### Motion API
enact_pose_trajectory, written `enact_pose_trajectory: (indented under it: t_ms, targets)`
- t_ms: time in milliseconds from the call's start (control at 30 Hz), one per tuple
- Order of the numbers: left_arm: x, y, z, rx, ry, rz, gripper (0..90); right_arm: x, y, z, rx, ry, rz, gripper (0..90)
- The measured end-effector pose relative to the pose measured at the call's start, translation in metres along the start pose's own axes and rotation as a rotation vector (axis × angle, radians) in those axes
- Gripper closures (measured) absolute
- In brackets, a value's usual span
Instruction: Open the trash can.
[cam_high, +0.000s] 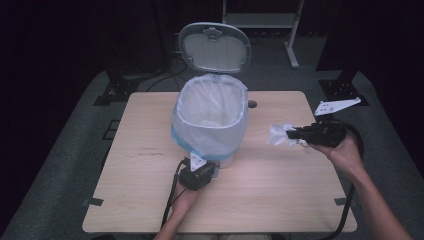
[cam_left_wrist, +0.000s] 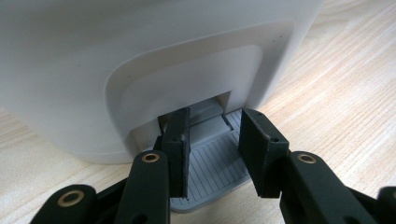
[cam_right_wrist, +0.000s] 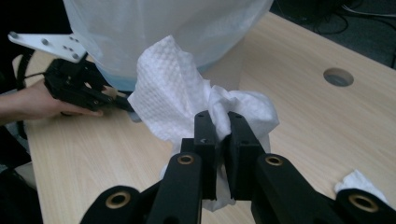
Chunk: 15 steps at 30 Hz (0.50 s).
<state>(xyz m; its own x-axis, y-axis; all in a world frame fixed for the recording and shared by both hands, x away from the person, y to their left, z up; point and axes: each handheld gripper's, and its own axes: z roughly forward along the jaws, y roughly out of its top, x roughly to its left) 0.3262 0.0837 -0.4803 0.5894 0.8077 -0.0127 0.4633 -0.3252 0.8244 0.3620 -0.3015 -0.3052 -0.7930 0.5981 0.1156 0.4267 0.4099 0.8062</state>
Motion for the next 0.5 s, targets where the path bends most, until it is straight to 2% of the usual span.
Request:
enact_pose_trajectory:
  t_ms: [500]
  targets:
    - [0.000,0.000,-0.001,0.008,0.000,0.005,64.0,0.012,0.044,-0.013,-0.024,0.037,-0.051,83.6]
